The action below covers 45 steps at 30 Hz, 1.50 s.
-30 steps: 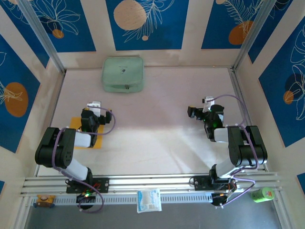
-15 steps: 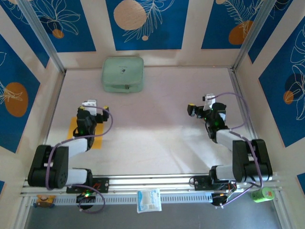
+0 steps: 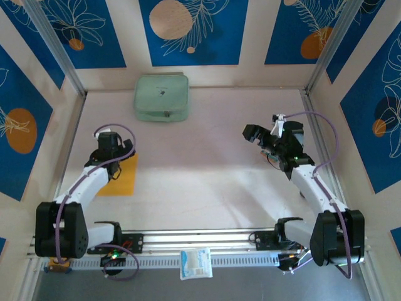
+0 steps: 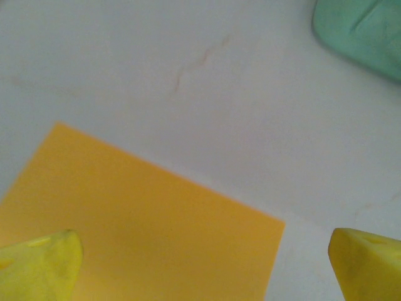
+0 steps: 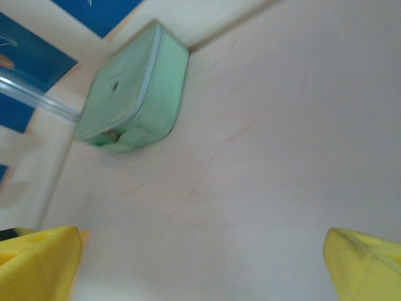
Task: Fold a paper plane with a square sheet of paper (pick it up from the middle)
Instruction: Move the square sheet of paper to the center of the table.
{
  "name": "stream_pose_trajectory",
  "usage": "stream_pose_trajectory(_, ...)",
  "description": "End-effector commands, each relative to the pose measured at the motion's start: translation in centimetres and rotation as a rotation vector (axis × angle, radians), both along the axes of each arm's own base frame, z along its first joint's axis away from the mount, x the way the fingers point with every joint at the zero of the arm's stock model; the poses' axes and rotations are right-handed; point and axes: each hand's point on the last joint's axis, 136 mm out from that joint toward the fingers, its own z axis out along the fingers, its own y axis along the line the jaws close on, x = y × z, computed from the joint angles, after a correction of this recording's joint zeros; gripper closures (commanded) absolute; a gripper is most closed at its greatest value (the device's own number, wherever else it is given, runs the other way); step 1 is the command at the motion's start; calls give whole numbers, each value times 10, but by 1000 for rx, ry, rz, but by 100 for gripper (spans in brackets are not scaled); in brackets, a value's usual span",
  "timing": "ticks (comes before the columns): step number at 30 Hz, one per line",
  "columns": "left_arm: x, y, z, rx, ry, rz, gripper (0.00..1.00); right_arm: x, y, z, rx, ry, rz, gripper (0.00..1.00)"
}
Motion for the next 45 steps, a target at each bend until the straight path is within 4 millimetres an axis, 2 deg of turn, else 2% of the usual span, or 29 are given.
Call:
stream_pose_trajectory(1,-16,-18,-29,-150,136,-8,0,-31,39,-14,164,171,130,1)
stream_pose_trajectory(5,-19,-20,-43,-168,202,-3,0,-44,63,-23,83,181,183,1)
stream_pose_trajectory(8,-22,-20,-52,-175,244,7,0,-53,74,-34,78,208,200,1)
stream_pose_trajectory(17,-35,-36,-76,-286,342,22,0,-77,92,-57,52,285,218,1)
stream_pose_trajectory(23,-44,-69,-88,-467,369,2,0,-92,96,-72,23,321,201,1)
stream_pose_trajectory(30,-59,-115,-94,-509,393,1,0,-99,93,-80,3,346,187,1)
stream_pose_trajectory(35,-65,-161,-90,-493,378,-19,0,-101,88,-83,-18,359,171,1)
stream_pose_trajectory(39,-57,-201,-75,-490,325,-91,0,-103,89,-81,-12,350,178,1)
stream_pose_trajectory(41,-51,-207,-65,-441,311,-142,0,-104,90,-79,-9,346,187,1)
stream_pose_trajectory(45,-45,-197,-51,-282,315,-243,0,-106,91,-78,-6,346,202,1)
